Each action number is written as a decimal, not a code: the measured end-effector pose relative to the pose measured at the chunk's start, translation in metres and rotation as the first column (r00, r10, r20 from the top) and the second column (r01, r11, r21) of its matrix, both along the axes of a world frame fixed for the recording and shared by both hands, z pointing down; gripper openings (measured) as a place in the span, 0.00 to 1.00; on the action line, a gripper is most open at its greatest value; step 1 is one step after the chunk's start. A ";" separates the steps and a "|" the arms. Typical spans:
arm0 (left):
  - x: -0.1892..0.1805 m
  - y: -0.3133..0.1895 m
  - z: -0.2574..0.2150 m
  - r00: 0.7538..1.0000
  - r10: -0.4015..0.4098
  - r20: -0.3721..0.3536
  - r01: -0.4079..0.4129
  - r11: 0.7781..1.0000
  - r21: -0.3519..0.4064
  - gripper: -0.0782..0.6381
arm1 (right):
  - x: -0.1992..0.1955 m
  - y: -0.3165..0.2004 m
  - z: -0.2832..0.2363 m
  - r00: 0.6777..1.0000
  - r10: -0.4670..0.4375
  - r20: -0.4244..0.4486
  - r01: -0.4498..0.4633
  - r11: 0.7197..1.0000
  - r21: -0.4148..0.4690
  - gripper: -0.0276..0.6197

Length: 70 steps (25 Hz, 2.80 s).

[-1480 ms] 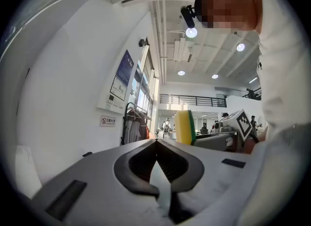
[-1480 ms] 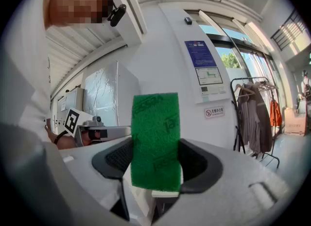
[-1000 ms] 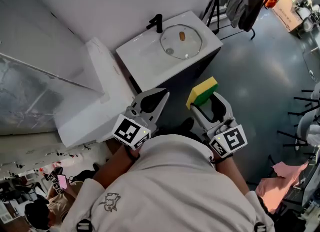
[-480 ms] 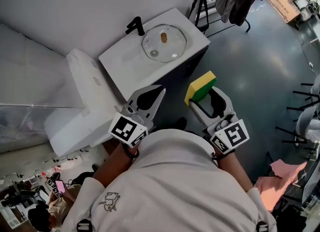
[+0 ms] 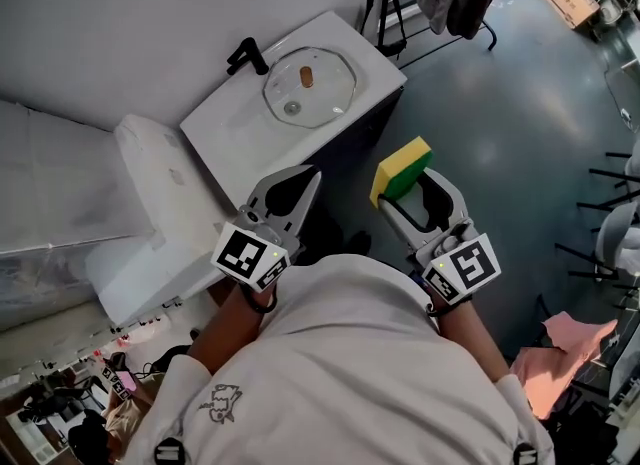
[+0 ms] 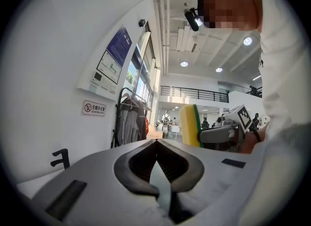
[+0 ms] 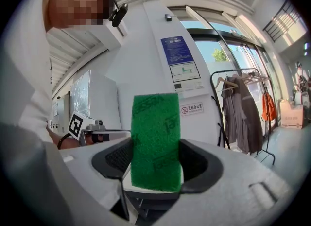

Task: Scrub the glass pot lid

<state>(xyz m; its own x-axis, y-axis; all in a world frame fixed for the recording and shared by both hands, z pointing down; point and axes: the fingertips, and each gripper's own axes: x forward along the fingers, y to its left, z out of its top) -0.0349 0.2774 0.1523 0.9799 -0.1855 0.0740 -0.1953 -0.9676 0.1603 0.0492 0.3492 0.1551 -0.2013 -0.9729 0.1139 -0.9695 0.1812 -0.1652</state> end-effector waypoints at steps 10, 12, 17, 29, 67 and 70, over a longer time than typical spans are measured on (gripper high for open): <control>0.019 -0.056 0.007 1.000 0.013 -0.011 -0.013 1.000 -0.008 0.11 | 0.020 -0.046 0.004 1.000 0.017 -0.025 -0.017 1.000 -0.017 0.49; 0.019 -0.075 0.007 1.000 0.012 -0.013 -0.012 1.000 -0.009 0.11 | 0.018 -0.066 0.004 1.000 0.009 -0.026 -0.010 1.000 -0.019 0.49; 0.008 -0.131 0.007 1.000 0.000 -0.024 0.000 1.000 -0.006 0.11 | 0.007 -0.123 -0.001 0.999 -0.018 -0.036 0.018 1.000 -0.002 0.49; -0.024 -0.228 0.012 0.999 -0.025 -0.026 0.024 1.000 -0.007 0.11 | -0.029 -0.226 0.002 0.996 -0.071 -0.050 0.071 0.997 -0.011 0.49; -0.028 -0.336 0.300 0.978 -0.109 0.179 0.203 0.704 -0.680 0.41 | 0.027 -0.351 0.187 0.947 -0.315 -0.058 0.271 0.884 -0.381 0.49; -0.027 -0.339 0.332 0.976 -0.109 0.189 0.214 0.646 -0.733 0.44 | 0.022 -0.353 0.209 0.928 -0.366 -0.076 0.303 0.855 -0.421 0.49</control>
